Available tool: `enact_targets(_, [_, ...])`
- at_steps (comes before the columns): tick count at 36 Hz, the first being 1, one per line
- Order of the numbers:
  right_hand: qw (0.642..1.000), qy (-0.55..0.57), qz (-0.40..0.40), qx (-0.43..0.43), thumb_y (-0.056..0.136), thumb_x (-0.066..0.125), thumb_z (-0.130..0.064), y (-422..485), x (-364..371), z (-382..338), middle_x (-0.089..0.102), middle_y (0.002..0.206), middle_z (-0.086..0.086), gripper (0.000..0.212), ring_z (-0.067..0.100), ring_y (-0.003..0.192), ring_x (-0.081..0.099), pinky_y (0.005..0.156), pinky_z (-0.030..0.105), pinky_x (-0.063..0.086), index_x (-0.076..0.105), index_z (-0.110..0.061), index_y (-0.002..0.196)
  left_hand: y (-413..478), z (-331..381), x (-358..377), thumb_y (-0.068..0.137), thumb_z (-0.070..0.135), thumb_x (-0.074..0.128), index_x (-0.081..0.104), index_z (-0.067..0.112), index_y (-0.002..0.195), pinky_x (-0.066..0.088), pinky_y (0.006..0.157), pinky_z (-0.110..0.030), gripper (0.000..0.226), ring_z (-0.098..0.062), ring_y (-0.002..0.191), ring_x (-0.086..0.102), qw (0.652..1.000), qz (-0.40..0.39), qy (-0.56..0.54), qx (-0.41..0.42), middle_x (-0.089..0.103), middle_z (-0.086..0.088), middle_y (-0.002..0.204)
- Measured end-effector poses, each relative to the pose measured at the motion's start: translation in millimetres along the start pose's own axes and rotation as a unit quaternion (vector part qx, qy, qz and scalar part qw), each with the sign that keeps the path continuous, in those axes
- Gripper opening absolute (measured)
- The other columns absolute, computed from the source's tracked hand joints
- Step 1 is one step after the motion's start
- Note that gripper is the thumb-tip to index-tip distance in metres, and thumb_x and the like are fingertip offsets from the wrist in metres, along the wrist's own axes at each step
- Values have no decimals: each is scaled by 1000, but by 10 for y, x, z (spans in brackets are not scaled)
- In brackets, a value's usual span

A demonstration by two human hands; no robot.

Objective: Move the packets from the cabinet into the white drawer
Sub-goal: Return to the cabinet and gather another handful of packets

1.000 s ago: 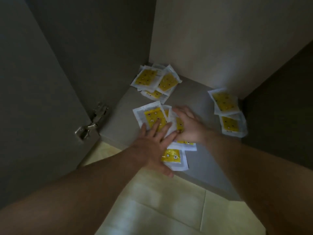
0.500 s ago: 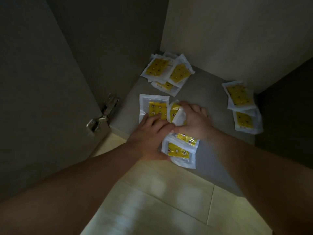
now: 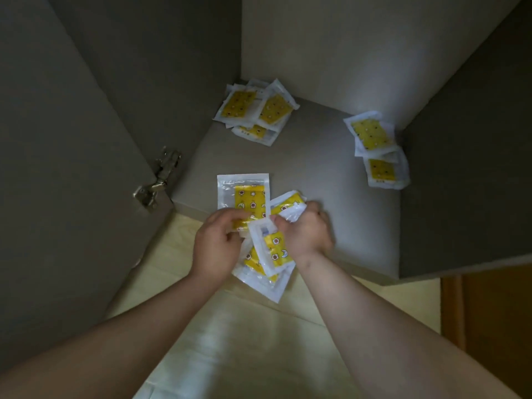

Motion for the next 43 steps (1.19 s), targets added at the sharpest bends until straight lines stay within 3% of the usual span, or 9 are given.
enact_targets(6, [999, 42, 0, 10, 85, 63, -44, -89, -4, 27, 52, 126, 11, 54, 29, 116, 52, 84, 33, 43, 44, -9, 122, 60, -56, 302, 99, 36, 37, 39, 40, 138, 19, 110, -41, 39, -19, 142, 1, 961, -164, 200, -101, 2, 9, 158])
enact_targets(14, [984, 162, -24, 67, 85, 67, -33, -65, 59, 133, 60, 119, 11, 43, 32, 106, 61, 82, 35, 49, 49, -11, 117, 91, -43, 74, 86, 1, 56, 70, 8, 102, 26, 91, -8, 22, -17, 112, 47, 985, 39, 45, -164, 41, -15, 135])
enact_targets(17, [973, 211, -17, 95, 84, 68, -30, -68, 84, 205, 63, 115, 12, 39, 33, 102, 63, 83, 40, 52, 52, -10, 113, -31, -214, 30, 80, -2, 62, 64, 16, 104, 47, 88, -26, 30, -17, 91, 55, 965, 70, -58, -246, 52, -8, 122])
enact_targets(21, [953, 274, -10, 129, 86, 66, -28, -87, 148, 263, 63, 115, 13, 37, 32, 101, 63, 85, 37, 51, 52, -11, 116, -279, -410, 205, 73, -9, 69, 44, 22, 122, 56, 80, -44, 63, -29, 94, 61, 887, 29, -253, -384, 56, -11, 115])
enact_targets(24, [942, 306, -14, 139, 88, 64, -28, -118, 226, 242, 62, 115, 13, 36, 31, 102, 62, 83, 32, 47, 52, -11, 116, -428, -376, 390, 79, -15, 58, 56, 4, 114, 57, 53, -32, 41, -22, 66, 65, 816, -58, -355, -452, 64, -17, 95])
enact_targets(27, [938, 318, -19, 135, 88, 64, -26, -152, 301, 219, 62, 113, 13, 33, 30, 98, 63, 80, 31, 47, 51, -11, 115, -491, -356, 462, 84, -10, 49, 64, 1, 99, 58, 60, -31, 24, -22, 69, 66, 782, -147, -382, -470, 67, -15, 88])
enact_targets(32, [937, 328, -26, 118, 88, 63, -24, -169, 381, 173, 63, 110, 12, 31, 29, 91, 63, 82, 35, 52, 51, -13, 115, -454, -242, 426, 99, 20, 38, 57, 13, 71, 40, 34, -10, 35, -7, 45, 60, 848, -215, -307, -375, 61, 5, 44])
enact_targets(36, [936, 333, -24, 112, 89, 62, -25, -206, 427, 131, 63, 110, 12, 30, 30, 93, 64, 85, 41, 53, 50, -15, 114, -465, -282, 511, 95, 58, 28, 66, 17, 109, 51, 58, -18, 57, -11, 76, 69, 856, -248, -277, -359, 73, 0, 87])
enact_targets(43, [941, 328, -45, 72, 90, 59, -21, -242, 502, 68, 60, 104, 8, 27, 23, 83, 56, 82, 36, 52, 49, -14, 115, -534, -300, 520, 95, 23, 52, 50, 30, 111, 50, 53, -20, 18, -7, 64, 69, 837, -217, -354, -356, 70, 6, 86])
Point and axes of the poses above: each hand's wrist, its own y-axis towards the middle knuckle, its own x-axis out of the palm, z = x × y, the point moved 9 cm from there along y, towards the middle knuckle
